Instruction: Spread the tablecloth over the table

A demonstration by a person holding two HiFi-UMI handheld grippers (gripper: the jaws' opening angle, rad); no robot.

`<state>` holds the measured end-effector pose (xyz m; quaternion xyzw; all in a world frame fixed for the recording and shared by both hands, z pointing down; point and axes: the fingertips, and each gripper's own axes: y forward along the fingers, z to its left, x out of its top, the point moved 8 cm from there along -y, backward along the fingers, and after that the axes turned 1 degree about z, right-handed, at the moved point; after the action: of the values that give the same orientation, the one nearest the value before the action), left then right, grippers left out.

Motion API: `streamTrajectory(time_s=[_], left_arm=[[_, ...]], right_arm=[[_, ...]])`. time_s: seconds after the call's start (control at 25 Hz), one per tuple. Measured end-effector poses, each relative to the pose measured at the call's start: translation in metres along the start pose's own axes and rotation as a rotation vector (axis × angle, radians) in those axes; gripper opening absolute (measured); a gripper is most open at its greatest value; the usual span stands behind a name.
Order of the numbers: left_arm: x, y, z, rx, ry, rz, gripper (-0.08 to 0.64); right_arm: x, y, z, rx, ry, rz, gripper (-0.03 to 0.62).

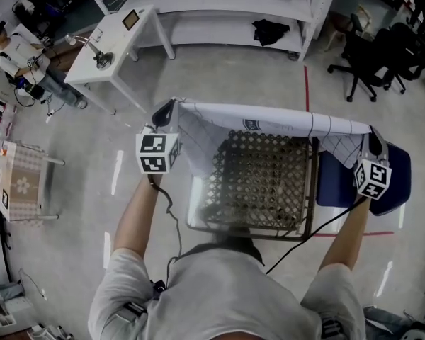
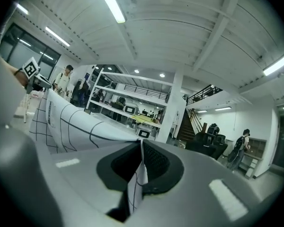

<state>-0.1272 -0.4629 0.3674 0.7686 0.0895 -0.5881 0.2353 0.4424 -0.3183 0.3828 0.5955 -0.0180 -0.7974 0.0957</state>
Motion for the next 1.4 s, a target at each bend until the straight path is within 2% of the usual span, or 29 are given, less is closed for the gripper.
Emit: streamTrajectory(time_s=[0.12, 0.2, 0.4, 0.52, 0.84, 1.16, 1.24, 1.4], left_arm=[[-0.015, -0.027, -0.002, -0.025, -0.016, 0.011, 0.023], [-0.029, -0.046, -0.004, -0.069, -0.009, 0.031, 0.023], [-0.053, -0.091, -0.001, -0.202, 0.042, 0.105, 0.023], [-0.059, -0.114, -0.001, -0.227, 0.079, 0.102, 0.023], [-0.093, -0.165, -0.01, -0.147, 0.035, 0.13, 0.023], [-0.135, -0.199, -0.043, -0.02, -0.055, 0.214, 0.023], [-0.141, -0.209, -0.05, -0.008, -0.06, 0.228, 0.023], [-0.146, -0.236, -0.065, -0.035, -0.042, 0.242, 0.023]], right_arm=[[-0.006, -0.032, 0.014, -0.003, 0.013, 0.021, 0.008], [-0.015, -0.056, 0.022, -0.013, 0.045, 0.04, 0.008], [-0.028, -0.108, 0.045, -0.029, 0.089, 0.081, 0.008], [-0.027, -0.132, 0.053, -0.028, 0.085, 0.091, 0.008], [-0.037, -0.187, 0.079, 0.012, 0.068, 0.105, 0.008], [-0.07, -0.216, 0.084, 0.078, 0.138, 0.094, 0.008], [-0.077, -0.224, 0.083, 0.104, 0.139, 0.092, 0.008], [-0.092, -0.247, 0.077, 0.147, 0.129, 0.105, 0.008]])
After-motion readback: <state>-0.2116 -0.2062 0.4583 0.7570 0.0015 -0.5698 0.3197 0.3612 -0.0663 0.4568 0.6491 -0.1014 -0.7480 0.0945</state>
